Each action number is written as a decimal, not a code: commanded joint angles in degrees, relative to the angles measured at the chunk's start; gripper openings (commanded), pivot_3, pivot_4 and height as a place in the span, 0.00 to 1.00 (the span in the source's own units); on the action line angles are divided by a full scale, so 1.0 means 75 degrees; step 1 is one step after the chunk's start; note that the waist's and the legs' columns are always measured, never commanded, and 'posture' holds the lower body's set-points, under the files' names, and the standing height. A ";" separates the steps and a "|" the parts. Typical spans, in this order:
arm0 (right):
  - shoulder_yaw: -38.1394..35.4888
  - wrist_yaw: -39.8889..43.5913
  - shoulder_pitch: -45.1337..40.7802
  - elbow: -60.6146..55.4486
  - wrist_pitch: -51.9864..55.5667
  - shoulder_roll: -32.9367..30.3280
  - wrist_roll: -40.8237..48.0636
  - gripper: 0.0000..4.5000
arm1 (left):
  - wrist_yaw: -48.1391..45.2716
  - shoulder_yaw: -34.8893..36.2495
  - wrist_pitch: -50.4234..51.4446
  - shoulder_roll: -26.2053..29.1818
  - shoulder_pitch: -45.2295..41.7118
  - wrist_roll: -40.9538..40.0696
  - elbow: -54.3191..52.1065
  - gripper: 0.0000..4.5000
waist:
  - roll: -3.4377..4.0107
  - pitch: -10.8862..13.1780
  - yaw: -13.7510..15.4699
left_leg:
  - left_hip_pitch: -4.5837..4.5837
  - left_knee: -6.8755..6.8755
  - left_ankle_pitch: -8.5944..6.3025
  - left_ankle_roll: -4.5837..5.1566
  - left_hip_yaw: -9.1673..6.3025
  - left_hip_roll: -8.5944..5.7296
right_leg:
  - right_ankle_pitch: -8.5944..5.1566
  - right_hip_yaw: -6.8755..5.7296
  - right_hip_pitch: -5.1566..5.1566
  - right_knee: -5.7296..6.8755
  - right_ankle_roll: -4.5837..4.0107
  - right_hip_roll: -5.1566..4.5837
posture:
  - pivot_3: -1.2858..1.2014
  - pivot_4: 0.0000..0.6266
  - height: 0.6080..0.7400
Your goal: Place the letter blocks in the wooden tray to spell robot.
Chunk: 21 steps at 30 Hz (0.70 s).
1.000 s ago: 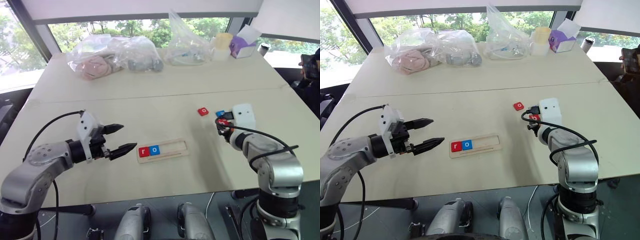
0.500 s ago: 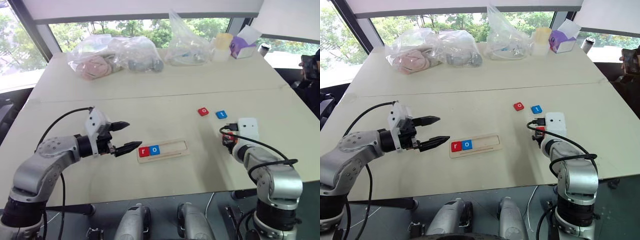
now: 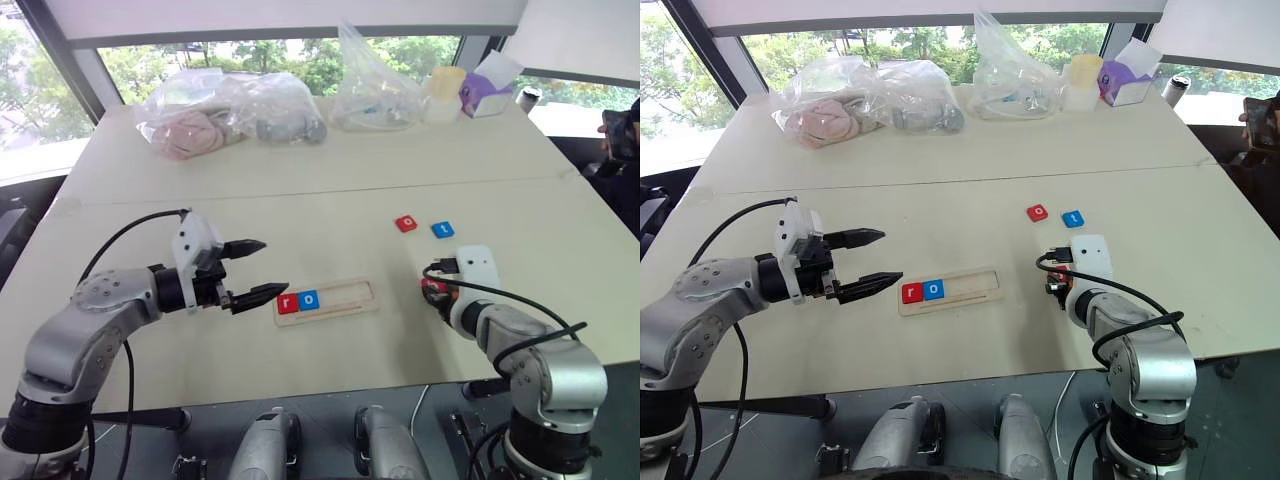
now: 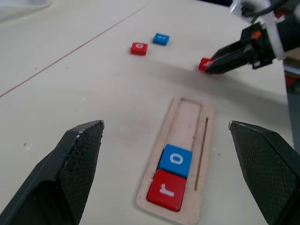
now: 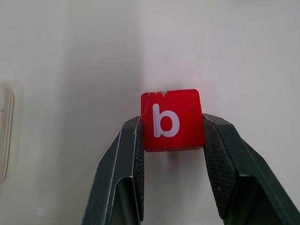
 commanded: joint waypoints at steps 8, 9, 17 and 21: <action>0.0145 -0.0028 -0.0344 0.0080 -0.0135 0.0243 0.0144 0.70 | 0.0103 0.0144 -0.0109 0.0024 0.0017 -0.0057 -0.0290 1.00 | 0.0000 0.0000 -0.0004 | 0.0004 0.0000 0.0004 -0.0006 -0.0001 0.0003 | 0.0000 0.0000 0.0000 0.0007 0.0000 0.0013 | 0.52 0.24 0.89; 0.0154 0.0012 -0.0374 0.0081 -0.0074 0.0210 0.0182 0.83 | 0.0112 0.0138 -0.0112 0.0022 0.0023 -0.0054 -0.0287 1.00 | 0.0000 0.0000 -0.0001 | 0.0004 0.0000 0.0004 -0.0006 -0.0001 0.0003 | 0.0000 0.0000 0.0000 0.0006 0.0000 0.0014 | 0.52 0.24 0.89; 0.0607 0.3686 -0.0606 0.0369 -0.1724 -0.3886 0.1603 0.99 | -0.0160 0.0029 -0.0322 0.0056 -0.0037 0.0031 -0.0156 1.00 | -0.0012 0.0016 0.0009 | 0.0004 0.0010 0.0003 -0.0002 0.0003 -0.0005 | -0.0001 -0.0002 0.0013 -0.0007 0.0001 0.0007 | 0.52 0.24 0.89; 0.0873 0.6172 -0.0199 0.1930 -0.5911 -0.5428 0.1228 0.99 | -0.0305 -0.0078 -0.0501 -0.0008 -0.0088 0.0110 -0.0041 1.00 | -0.0051 0.0037 0.0004 | 0.0024 0.0008 0.0001 -0.0001 -0.0003 0.0010 | -0.0009 -0.0007 0.0038 -0.0019 0.0011 0.0026 | 0.52 0.24 0.89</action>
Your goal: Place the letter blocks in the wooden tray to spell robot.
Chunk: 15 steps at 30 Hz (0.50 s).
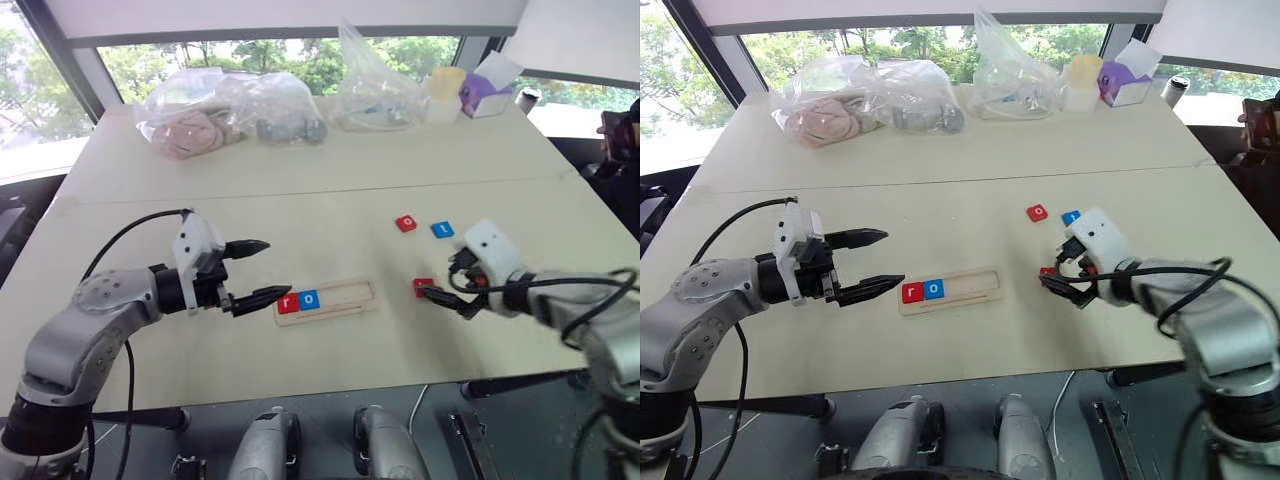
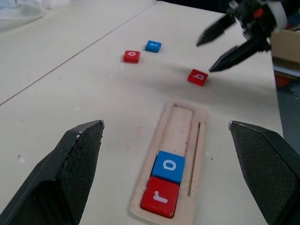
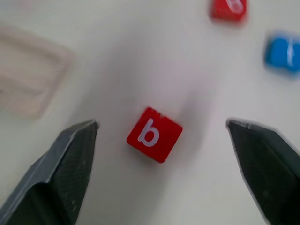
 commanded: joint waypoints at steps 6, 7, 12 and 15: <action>0.0955 0.3340 -0.0195 0.3822 -0.5974 -0.0634 -0.0893 0.99 | -0.0096 -0.0048 -0.0395 -0.0090 -0.0311 0.0143 0.0152 1.00 | -0.0024 0.0013 0.0008 | 0.0019 0.0002 0.0001 0.0000 0.0004 0.0010 | -0.0001 0.0004 0.0017 0.0004 0.0002 0.0009 | 0.52 0.24 0.89; 0.1149 0.3482 -0.0412 0.4348 -0.6489 -0.0558 -0.1101 0.99 | -0.0084 -0.0064 -0.0419 -0.0096 -0.0344 0.0172 0.0167 1.00 | -0.0024 0.0013 0.0005 | 0.0019 0.0003 0.0001 -0.0001 0.0005 0.0010 | -0.0001 0.0005 0.0017 0.0005 0.0002 0.0008 | 0.52 0.24 0.89; 0.1658 0.3889 -0.1348 0.5914 -0.7521 -0.0021 -0.1470 0.99 | -0.0070 -0.0034 -0.0440 -0.0057 -0.0302 0.0247 0.0113 1.00 | -0.0022 0.0015 -0.0001 | 0.0031 0.0008 0.0003 -0.0004 0.0011 0.0012 | 0.0003 0.0012 0.0021 0.0014 -0.0002 0.0005 | 0.52 0.24 0.89; 0.1861 0.4062 -0.1702 0.6427 -0.7783 0.0208 -0.1646 0.99 | -0.0059 0.0026 -0.0418 -0.0007 -0.0246 0.0225 0.0057 1.00 | -0.0021 0.0015 0.0007 | 0.0033 0.0008 0.0006 -0.0009 0.0009 0.0016 | 0.0004 0.0018 0.0022 0.0017 -0.0003 -0.0006 | 0.52 0.24 0.89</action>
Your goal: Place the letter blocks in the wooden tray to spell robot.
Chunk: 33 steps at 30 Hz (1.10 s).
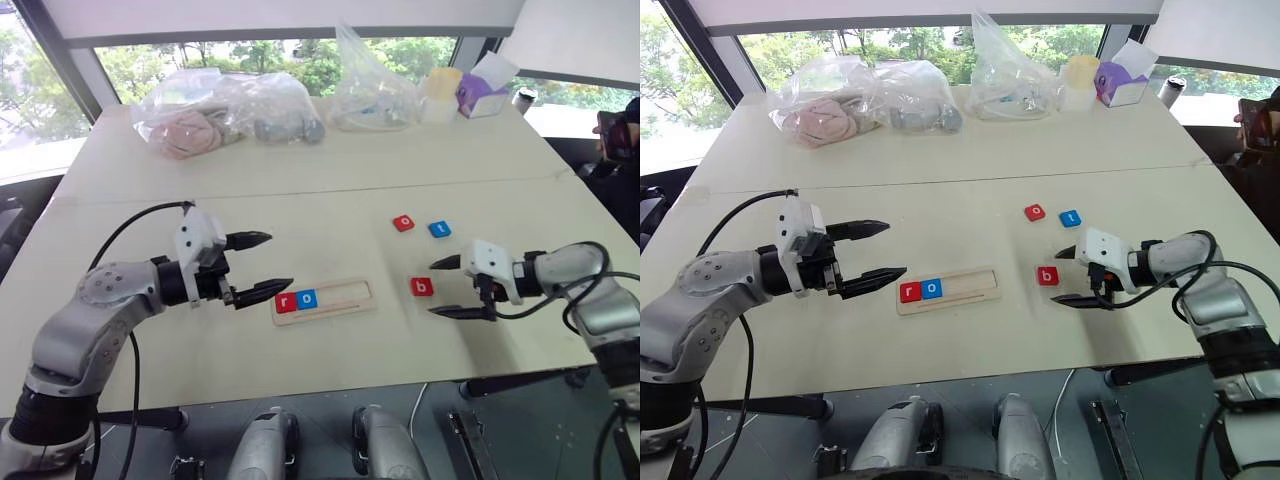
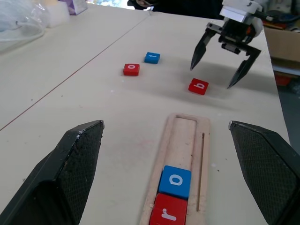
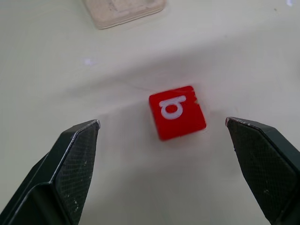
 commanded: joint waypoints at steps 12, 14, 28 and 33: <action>0.0406 0.0416 -0.0951 0.1745 -0.1090 0.0546 -0.0666 0.99 | 0.0106 0.0366 0.0076 0.0278 0.0257 -0.0131 -0.0493 1.00 | 0.0001 0.0000 0.0003 | 0.0004 -0.0001 -0.0001 -0.0009 -0.0004 -0.0005 | 0.0003 0.0001 0.0004 -0.0002 -0.0008 -0.0027 | 0.52 0.24 0.89; 0.0405 0.0391 -0.1093 0.2098 -0.1273 0.0537 -0.0787 0.99 | 0.0144 0.0358 0.0108 0.0272 0.0250 -0.0129 -0.0535 1.00 | 0.0001 -0.0001 -0.0002 | 0.0006 -0.0001 0.0000 -0.0011 -0.0004 -0.0005 | 0.0006 0.0001 0.0006 -0.0002 -0.0011 -0.0029 | 0.52 0.24 0.89; 0.0416 0.0853 -0.1298 0.2404 -0.1132 0.0636 -0.0639 0.87 | 0.0152 0.0322 0.0068 0.0349 0.0241 -0.0073 -0.0537 1.00 | 0.0003 -0.0002 0.0000 | 0.0022 -0.0001 -0.0001 -0.0015 -0.0003 -0.0006 | 0.0009 0.0003 0.0020 -0.0004 -0.0018 -0.0037 | 0.52 0.24 0.89; 0.0301 0.1092 -0.1043 0.1553 -0.0108 0.0768 -0.0223 0.34 | 0.0162 0.0332 0.0075 0.0332 0.0229 -0.0099 -0.0532 1.00 | 0.0005 -0.0001 -0.0014 | 0.0022 -0.0008 -0.0003 -0.0018 -0.0003 -0.0006 | 0.0009 0.0002 0.0015 -0.0003 -0.0018 -0.0039 | 0.52 0.24 0.89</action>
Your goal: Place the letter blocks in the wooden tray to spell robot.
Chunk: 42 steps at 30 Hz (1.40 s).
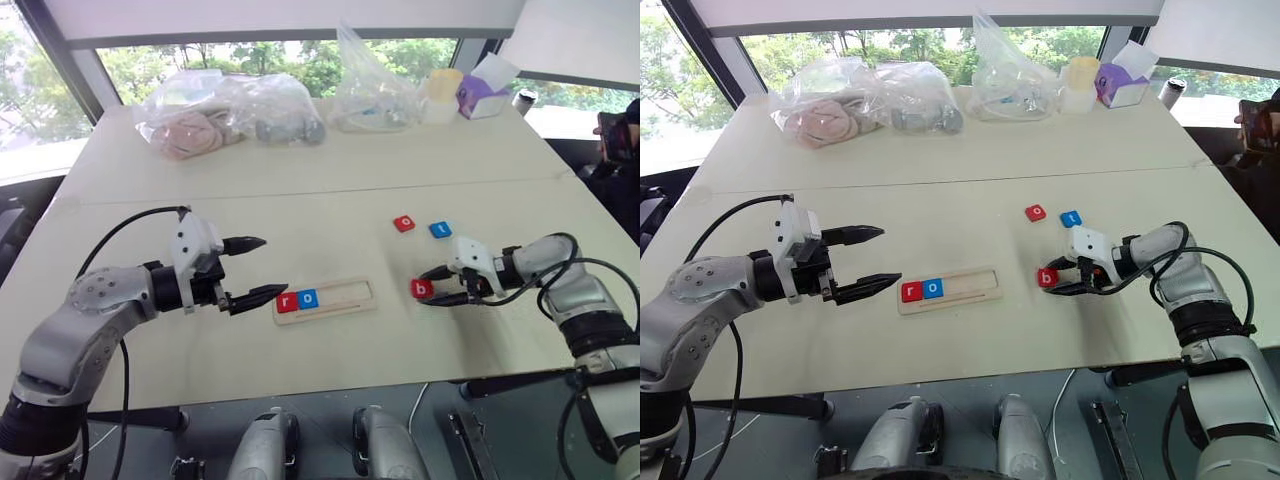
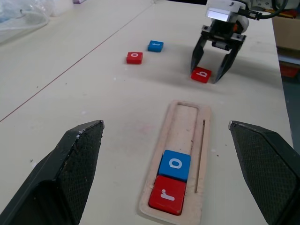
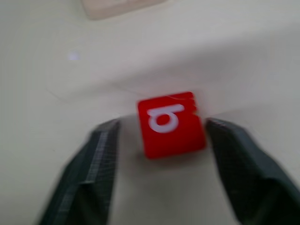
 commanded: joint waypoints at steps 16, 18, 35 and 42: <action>0.0837 0.0035 -0.0783 -0.3088 0.1537 0.1176 0.0161 0.25 | -0.0673 0.0375 -0.0070 0.0581 0.0235 -0.0308 -0.0302 1.00 | 0.0017 0.0009 0.0001 | -0.0004 -0.0011 -0.0002 -0.0009 0.0000 0.0003 | 0.0000 -0.0001 -0.0019 0.0006 0.0000 0.0001 | 0.52 0.24 0.89; 0.1053 -0.0206 -0.0992 -0.2964 0.1716 0.1625 0.0053 0.25 | -0.0650 0.0412 -0.0118 0.0609 0.0215 -0.0256 -0.0243 1.00 | 0.0017 0.0009 0.0029 | -0.0008 -0.0010 -0.0003 -0.0014 -0.0002 -0.0001 | 0.0000 -0.0005 -0.0019 0.0007 -0.0001 -0.0005 | 0.52 0.24 0.89; 0.1506 -0.0933 -0.0994 -0.2146 0.1385 0.2366 -0.0464 0.25 | -0.0371 0.0512 -0.0037 0.0567 0.0191 -0.0227 -0.0287 1.00 | 0.0018 0.0010 -0.0025 | -0.0018 -0.0010 0.0003 -0.0014 0.0001 -0.0015 | 0.0005 -0.0007 -0.0035 0.0021 -0.0006 -0.0013 | 0.52 0.24 0.89; 0.1575 -0.0934 -0.0993 -0.2125 0.1411 0.2459 -0.0521 0.25 | -0.0209 0.0464 -0.0014 0.0501 0.0302 -0.0257 -0.0406 1.00 | 0.0018 0.0010 -0.0020 | -0.0018 -0.0010 0.0005 -0.0013 0.0001 -0.0016 | 0.0005 -0.0007 -0.0035 0.0021 -0.0005 -0.0012 | 0.52 0.24 0.89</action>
